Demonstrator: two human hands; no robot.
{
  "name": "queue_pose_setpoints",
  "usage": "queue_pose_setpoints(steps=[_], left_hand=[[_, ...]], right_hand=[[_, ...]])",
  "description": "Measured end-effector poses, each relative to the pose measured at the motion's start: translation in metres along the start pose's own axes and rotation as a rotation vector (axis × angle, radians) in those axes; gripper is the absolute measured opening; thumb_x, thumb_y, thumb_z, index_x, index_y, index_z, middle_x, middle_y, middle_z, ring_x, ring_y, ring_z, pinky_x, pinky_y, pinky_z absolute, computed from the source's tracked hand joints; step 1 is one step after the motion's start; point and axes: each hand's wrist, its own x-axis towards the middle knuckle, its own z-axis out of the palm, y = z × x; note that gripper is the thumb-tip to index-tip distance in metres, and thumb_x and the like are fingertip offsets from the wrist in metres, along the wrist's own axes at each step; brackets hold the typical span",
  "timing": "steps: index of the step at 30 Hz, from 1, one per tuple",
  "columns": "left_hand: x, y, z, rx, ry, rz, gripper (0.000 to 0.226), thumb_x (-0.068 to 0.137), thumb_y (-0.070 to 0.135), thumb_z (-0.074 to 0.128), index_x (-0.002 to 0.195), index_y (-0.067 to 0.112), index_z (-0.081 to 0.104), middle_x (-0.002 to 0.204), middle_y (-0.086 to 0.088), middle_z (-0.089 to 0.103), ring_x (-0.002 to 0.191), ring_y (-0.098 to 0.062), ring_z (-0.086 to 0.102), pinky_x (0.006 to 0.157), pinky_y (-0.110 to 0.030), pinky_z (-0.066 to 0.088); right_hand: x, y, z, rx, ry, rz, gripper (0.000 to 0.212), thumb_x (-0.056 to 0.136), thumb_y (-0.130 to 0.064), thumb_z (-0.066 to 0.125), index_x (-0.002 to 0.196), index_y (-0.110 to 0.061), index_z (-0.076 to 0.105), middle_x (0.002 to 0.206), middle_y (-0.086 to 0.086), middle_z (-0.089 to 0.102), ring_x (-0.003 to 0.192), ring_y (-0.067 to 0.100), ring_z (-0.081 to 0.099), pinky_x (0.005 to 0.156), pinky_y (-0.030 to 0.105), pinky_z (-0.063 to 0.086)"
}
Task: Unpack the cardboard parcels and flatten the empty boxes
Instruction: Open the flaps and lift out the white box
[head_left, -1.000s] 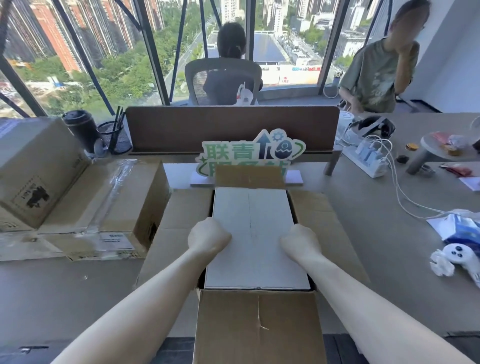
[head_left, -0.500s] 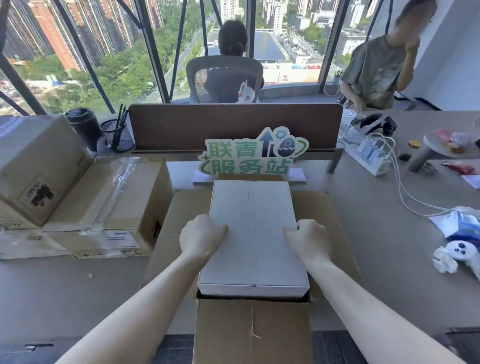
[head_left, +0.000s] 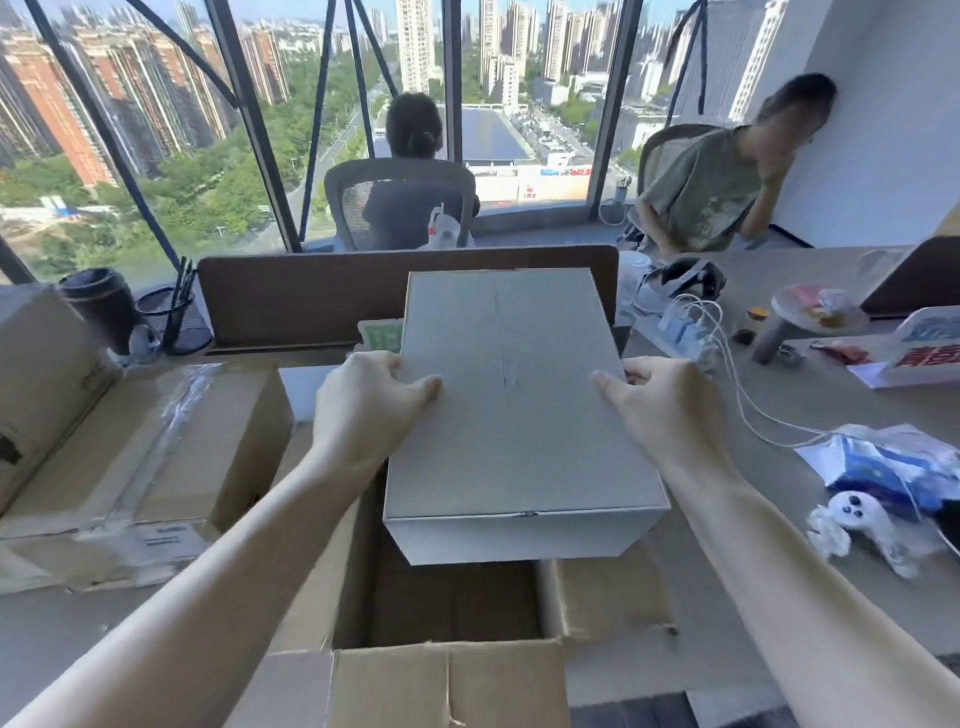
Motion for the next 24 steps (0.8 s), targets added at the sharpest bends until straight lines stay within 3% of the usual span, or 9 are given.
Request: queue_pose_setpoints(steps=[6,11,18,24], left_hand=[[0.026,0.074,0.08,-0.11,-0.011,0.047,0.026,0.082,0.034,0.071,0.1,0.016,0.075,0.091,-0.004,0.075,0.089,-0.025,0.067,0.077,-0.034,0.053],[0.043,0.135,0.183,-0.113,-0.088,0.013,0.027,0.083,0.033,0.07,0.098,0.01,0.072,0.088,-0.006,0.073,0.087,-0.026,0.067,0.075,-0.033,0.053],[0.071,0.176,0.325,-0.066,-0.227,-0.109,0.023,0.082,0.031,0.066,0.095,0.013,0.071,0.09,-0.005,0.072,0.088,-0.027,0.066,0.074,-0.032,0.051],[0.088,0.177,0.392,-0.043,-0.312,-0.191,0.017,0.082,0.029,0.062,0.088,0.015,0.069,0.081,-0.002,0.068,0.083,-0.027,0.065,0.065,-0.031,0.047]], right_hand=[[0.072,0.074,-0.041,-0.04,0.114,-0.002,0.039,0.082,-0.038,0.071,0.091,0.0,0.071,0.088,0.018,0.072,0.087,0.038,0.065,0.074,0.043,0.055],[0.135,0.177,-0.062,-0.027,0.059,0.062,0.033,0.081,-0.038,0.07,0.069,-0.007,0.066,0.059,0.003,0.064,0.065,0.031,0.061,0.06,0.036,0.048],[0.202,0.304,-0.049,-0.065,-0.065,0.175,0.046,0.071,-0.052,0.054,0.078,-0.008,0.066,0.061,0.009,0.063,0.065,0.032,0.062,0.06,0.038,0.052],[0.223,0.358,-0.026,-0.093,-0.169,0.296,0.038,0.079,-0.038,0.062,0.057,-0.008,0.053,0.052,0.006,0.048,0.062,0.034,0.049,0.052,0.034,0.037]])
